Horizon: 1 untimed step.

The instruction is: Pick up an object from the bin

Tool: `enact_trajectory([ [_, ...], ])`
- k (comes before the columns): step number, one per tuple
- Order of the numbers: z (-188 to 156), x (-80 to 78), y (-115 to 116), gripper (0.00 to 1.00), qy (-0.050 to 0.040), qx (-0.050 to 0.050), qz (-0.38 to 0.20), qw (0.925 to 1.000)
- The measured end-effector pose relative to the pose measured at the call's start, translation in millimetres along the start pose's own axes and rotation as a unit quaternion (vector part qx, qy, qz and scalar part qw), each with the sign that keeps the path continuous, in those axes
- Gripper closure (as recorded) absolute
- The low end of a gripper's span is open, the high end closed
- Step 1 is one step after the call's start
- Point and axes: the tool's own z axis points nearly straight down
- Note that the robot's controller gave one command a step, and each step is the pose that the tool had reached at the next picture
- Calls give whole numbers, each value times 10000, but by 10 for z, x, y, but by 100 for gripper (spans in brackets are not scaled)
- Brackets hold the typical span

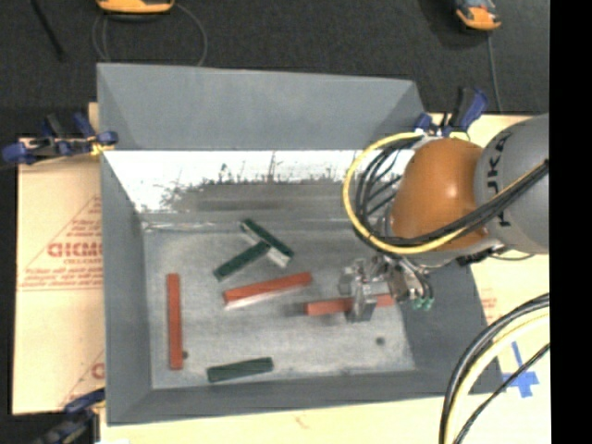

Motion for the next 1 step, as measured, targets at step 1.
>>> enact_trajectory([
  [1, -85, 6, -1, 100, 16, -2, -1, 10000],
])
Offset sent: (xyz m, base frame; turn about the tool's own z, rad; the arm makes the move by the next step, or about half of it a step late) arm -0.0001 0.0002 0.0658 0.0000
